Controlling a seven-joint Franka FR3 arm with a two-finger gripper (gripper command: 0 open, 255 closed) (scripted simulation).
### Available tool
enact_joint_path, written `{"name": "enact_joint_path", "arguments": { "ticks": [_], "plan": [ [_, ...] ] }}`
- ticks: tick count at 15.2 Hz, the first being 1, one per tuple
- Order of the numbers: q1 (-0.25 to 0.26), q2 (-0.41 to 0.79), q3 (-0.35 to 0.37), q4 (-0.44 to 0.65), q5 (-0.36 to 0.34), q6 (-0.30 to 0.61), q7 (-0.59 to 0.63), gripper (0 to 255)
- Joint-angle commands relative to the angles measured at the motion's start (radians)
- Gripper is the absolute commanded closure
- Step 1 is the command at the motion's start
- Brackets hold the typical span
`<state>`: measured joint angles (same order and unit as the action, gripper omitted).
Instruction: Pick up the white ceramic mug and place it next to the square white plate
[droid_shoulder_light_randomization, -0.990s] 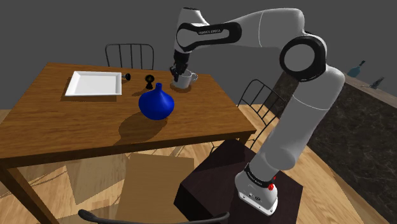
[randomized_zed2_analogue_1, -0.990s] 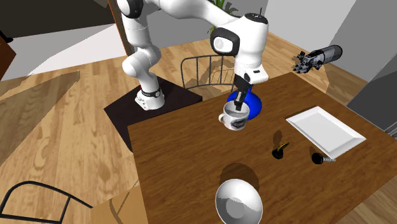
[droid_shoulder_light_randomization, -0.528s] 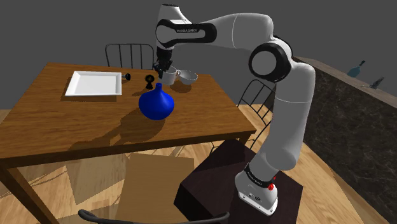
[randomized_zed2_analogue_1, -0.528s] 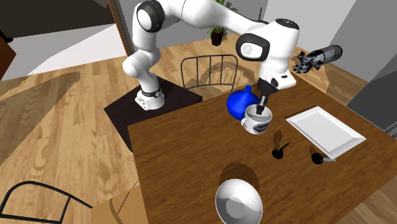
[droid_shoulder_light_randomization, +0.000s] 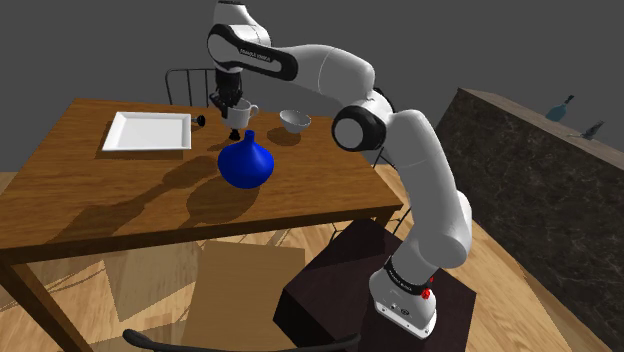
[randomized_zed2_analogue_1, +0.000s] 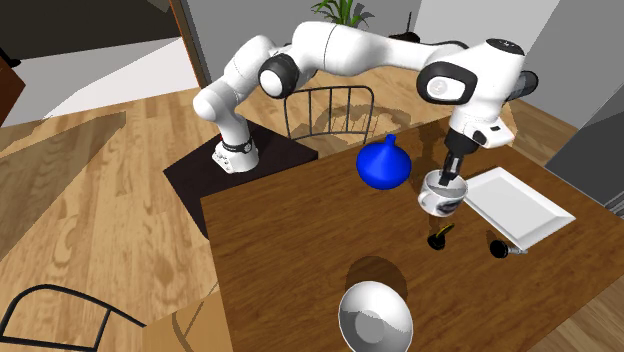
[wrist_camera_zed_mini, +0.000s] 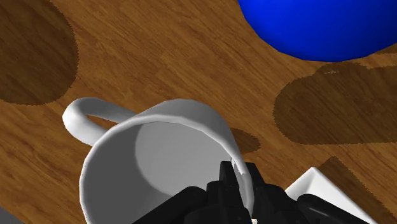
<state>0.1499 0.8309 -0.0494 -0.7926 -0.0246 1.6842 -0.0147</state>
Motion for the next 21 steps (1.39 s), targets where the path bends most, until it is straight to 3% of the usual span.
{"name": "enact_joint_path", "arguments": {
  "ticks": [1, 11, 17, 21],
  "plan": [
    [0.002, 0.039, 0.001, 0.045, 0.0, -0.006, 0.004, 255],
    [0.006, 0.002, 0.001, -0.154, -0.002, 0.156, 0.011, 255],
    [0.007, 0.009, 0.001, -0.223, -0.002, 0.232, 0.014, 255],
    [0.007, 0.01, 0.001, -0.226, -0.002, 0.236, 0.014, 255]
  ]
}}
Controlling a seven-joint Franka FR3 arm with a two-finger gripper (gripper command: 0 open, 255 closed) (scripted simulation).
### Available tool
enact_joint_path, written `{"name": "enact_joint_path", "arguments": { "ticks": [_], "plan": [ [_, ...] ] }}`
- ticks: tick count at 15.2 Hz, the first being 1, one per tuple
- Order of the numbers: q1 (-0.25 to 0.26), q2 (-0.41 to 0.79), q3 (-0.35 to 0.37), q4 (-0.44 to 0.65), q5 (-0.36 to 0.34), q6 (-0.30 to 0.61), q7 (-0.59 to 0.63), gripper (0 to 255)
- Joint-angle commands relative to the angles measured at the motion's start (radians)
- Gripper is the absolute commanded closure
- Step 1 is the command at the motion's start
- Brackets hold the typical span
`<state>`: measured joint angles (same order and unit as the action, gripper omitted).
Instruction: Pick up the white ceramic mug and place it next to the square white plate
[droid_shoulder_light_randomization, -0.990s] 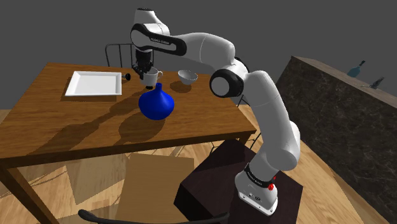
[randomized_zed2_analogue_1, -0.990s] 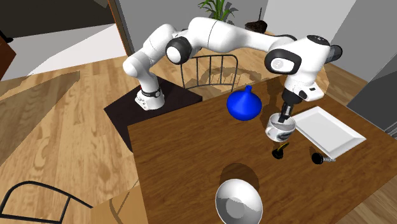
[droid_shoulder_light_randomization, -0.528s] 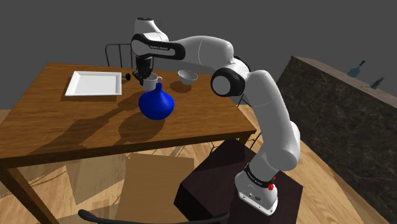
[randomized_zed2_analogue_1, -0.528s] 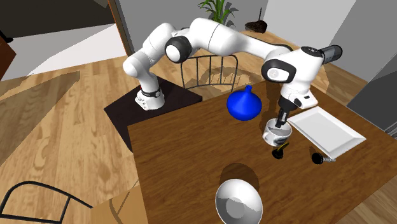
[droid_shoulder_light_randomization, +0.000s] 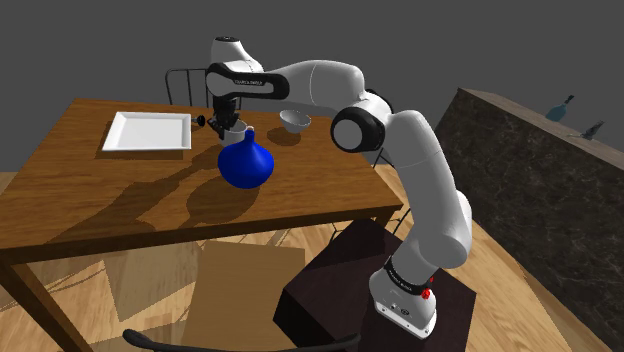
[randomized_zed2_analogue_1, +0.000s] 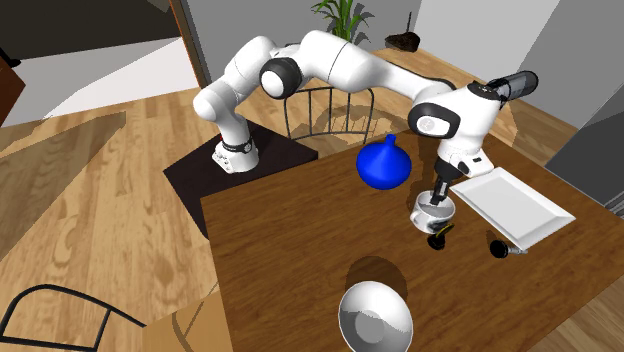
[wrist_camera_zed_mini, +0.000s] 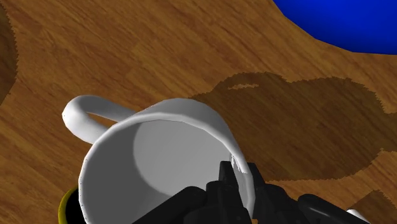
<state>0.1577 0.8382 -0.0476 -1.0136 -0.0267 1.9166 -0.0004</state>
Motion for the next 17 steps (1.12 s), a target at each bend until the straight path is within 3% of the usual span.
{"name": "enact_joint_path", "arguments": {
  "ticks": [1, 4, 5, 10, 14, 17],
  "plan": [
    [-0.001, 0.002, -0.001, -0.005, 0.0, 0.003, 0.0, 255],
    [-0.001, 0.003, -0.001, -0.005, 0.0, 0.003, 0.0, 255],
    [0.0, 0.002, -0.001, -0.007, -0.001, 0.004, 0.001, 0],
    [-0.001, 0.003, -0.001, -0.005, 0.0, 0.003, 0.0, 0],
    [0.002, -0.024, -0.001, 0.077, -0.001, -0.105, -0.001, 0],
    [0.002, -0.024, -0.001, 0.077, -0.001, -0.105, -0.001, 0]
  ]
}}
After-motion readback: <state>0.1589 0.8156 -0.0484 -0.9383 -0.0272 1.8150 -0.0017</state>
